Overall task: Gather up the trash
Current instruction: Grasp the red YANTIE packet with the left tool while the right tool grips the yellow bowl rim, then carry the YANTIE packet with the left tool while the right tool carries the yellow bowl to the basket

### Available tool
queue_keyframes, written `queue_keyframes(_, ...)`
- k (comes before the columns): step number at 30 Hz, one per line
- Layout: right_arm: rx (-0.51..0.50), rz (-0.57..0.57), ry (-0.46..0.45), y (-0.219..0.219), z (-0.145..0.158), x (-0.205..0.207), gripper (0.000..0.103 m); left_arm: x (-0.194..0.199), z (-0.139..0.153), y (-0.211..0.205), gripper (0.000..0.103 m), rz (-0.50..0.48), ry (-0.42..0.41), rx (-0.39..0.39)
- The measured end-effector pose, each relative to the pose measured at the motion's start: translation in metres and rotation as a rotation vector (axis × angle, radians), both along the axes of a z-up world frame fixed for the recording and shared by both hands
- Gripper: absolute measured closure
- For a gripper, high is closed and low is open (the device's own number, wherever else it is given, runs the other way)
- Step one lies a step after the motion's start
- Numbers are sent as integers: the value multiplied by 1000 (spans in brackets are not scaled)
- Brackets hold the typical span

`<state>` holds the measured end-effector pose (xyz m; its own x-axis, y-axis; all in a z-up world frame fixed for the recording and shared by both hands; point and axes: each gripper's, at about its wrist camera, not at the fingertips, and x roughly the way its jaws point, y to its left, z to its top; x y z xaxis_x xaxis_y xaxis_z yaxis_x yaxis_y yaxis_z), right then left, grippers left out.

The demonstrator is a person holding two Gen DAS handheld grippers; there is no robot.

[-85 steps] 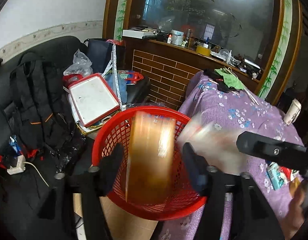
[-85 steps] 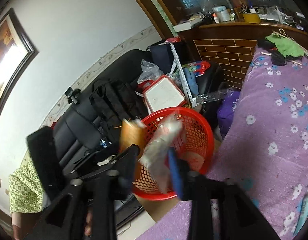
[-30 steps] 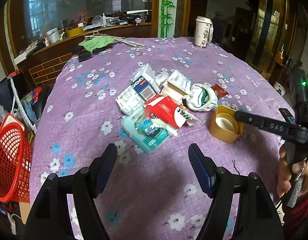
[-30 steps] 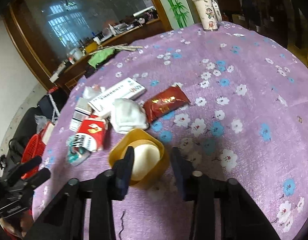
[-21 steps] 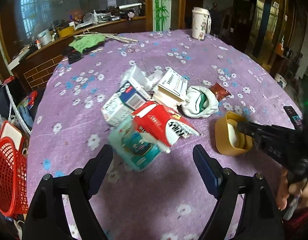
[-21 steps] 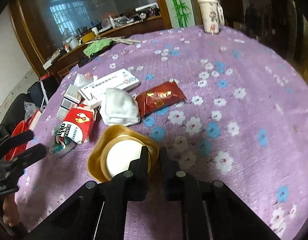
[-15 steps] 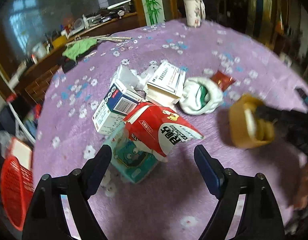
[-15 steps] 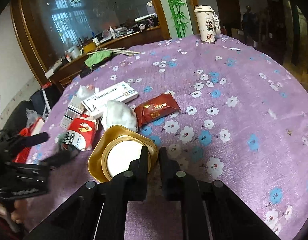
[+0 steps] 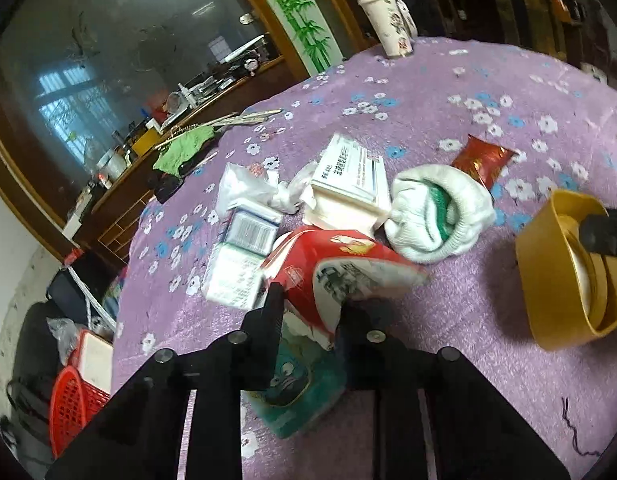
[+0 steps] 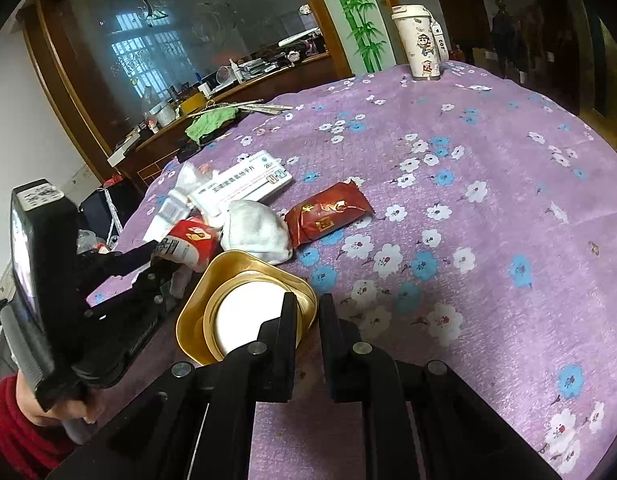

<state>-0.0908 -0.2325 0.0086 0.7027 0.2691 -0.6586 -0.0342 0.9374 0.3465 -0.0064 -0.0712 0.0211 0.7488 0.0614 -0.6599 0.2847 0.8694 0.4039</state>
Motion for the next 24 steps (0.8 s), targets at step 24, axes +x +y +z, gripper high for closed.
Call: queue_keyframes(24,-44,101,-91,54,24,-10,91,-24,21,112,98,182,132,-353)
